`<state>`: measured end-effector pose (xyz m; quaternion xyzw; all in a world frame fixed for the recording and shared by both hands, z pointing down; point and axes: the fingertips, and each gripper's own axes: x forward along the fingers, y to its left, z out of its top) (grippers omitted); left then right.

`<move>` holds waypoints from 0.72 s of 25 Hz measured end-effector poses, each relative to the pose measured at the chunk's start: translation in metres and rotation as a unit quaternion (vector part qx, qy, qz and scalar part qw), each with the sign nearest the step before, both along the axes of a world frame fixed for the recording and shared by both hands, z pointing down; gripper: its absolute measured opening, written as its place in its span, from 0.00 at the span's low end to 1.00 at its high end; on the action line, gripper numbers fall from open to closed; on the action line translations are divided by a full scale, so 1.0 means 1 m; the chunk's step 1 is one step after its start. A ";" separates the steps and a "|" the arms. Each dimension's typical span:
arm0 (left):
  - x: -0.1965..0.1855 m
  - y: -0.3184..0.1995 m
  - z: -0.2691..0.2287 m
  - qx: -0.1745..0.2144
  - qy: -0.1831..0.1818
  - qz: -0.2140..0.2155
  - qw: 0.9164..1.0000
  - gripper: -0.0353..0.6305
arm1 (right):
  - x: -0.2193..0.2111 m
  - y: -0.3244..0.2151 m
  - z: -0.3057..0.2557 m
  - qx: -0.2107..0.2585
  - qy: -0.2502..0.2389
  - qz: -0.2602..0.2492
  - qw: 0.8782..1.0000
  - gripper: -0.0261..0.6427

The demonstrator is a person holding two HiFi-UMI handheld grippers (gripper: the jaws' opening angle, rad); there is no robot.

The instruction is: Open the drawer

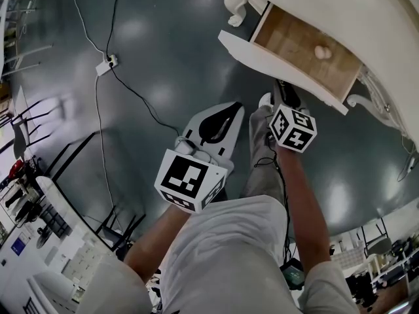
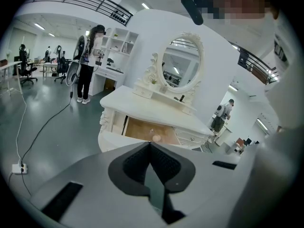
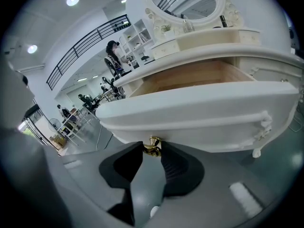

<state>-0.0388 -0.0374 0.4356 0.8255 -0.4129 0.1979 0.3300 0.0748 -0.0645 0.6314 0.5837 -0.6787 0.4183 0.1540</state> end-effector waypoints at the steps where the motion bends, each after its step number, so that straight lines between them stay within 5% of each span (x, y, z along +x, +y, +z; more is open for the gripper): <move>1: -0.001 0.001 0.000 0.000 0.000 0.000 1.000 0.07 | -0.001 0.002 0.000 0.000 0.000 -0.001 1.000 0.24; 18: -0.009 0.014 -0.001 -0.001 0.002 0.002 1.000 0.07 | -0.017 0.036 -0.002 -0.011 -0.006 0.001 1.000 0.24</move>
